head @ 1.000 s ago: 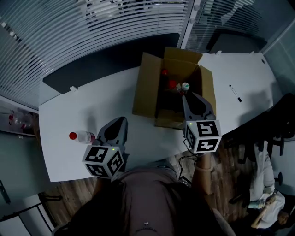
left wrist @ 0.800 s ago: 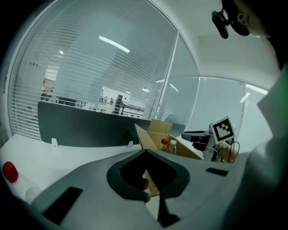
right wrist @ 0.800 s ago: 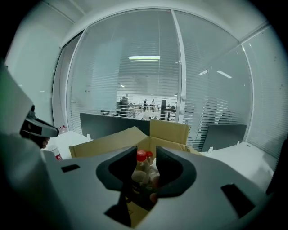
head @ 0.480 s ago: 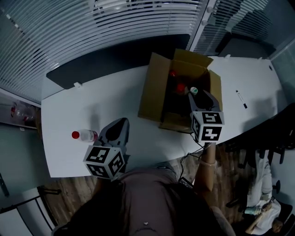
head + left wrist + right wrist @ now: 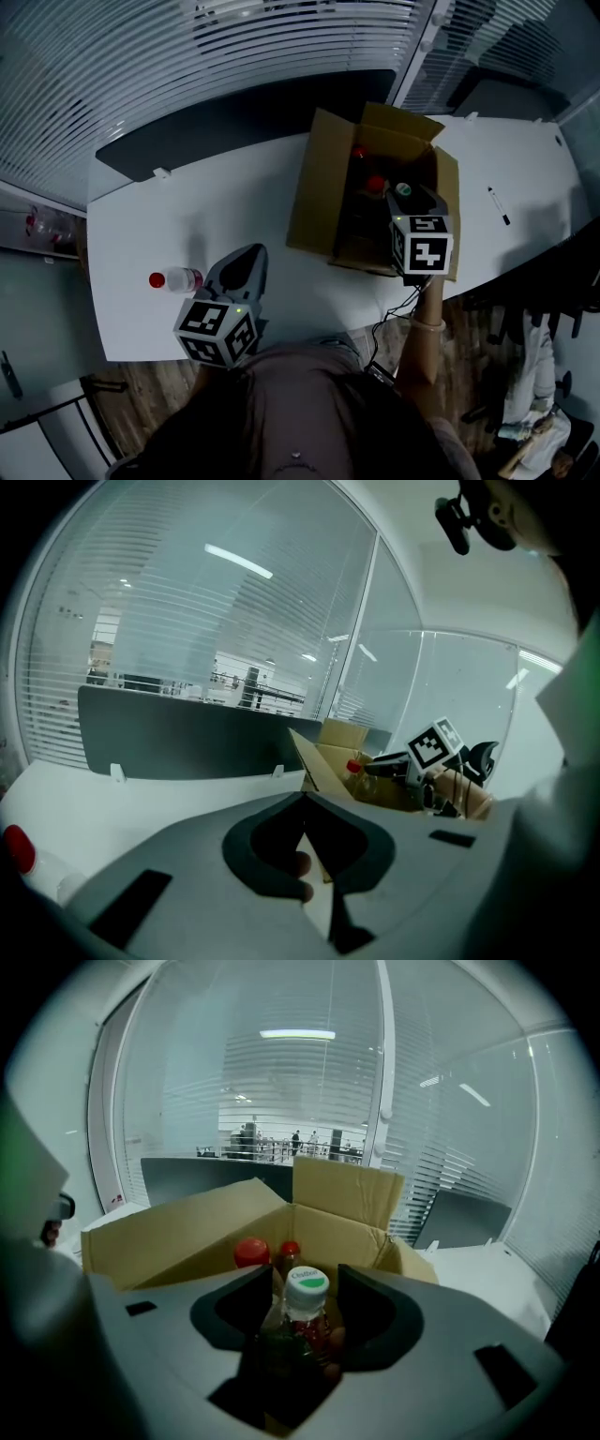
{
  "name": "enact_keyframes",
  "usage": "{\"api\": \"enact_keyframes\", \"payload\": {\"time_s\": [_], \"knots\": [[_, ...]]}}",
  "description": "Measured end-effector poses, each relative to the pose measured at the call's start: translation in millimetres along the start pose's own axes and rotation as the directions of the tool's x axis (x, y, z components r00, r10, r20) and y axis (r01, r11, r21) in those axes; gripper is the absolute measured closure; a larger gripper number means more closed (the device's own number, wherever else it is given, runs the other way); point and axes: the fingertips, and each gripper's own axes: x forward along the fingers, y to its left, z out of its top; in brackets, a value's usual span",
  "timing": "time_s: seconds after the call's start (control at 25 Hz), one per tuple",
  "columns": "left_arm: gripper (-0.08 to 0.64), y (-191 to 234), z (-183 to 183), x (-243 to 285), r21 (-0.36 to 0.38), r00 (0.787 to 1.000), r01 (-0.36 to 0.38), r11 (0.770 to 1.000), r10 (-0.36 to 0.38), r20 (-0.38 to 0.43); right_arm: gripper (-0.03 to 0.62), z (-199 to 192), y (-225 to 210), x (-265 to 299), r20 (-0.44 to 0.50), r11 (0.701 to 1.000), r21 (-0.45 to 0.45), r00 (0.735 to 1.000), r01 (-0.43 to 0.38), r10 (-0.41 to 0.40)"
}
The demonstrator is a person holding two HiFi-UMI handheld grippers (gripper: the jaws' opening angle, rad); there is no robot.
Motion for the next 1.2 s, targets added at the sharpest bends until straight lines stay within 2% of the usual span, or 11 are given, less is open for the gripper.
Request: {"api": "enact_keyframes", "payload": {"time_s": [0.52,0.76,1.0,1.2], "knots": [[0.551,7,-2,7,-0.012,1.000,0.006,1.000,-0.006,-0.012,0.388,-17,-2,18,-0.121,1.000,0.021,0.993,-0.009,0.011],[0.551,10,-2,6,-0.020,1.000,0.006,1.000,-0.006,-0.009,0.407,-16,2,18,-0.118,0.994,0.104,0.992,-0.038,0.050],[0.551,8,-1,0,-0.021,1.000,0.012,1.000,-0.012,0.006,0.414,-22,2,12,-0.140,0.993,0.113,0.988,-0.045,0.061],[0.551,8,-2,-7,-0.018,1.000,0.010,1.000,-0.010,0.013,0.414,-21,5,0,-0.108,0.994,0.100,0.993,-0.032,0.042]]}}
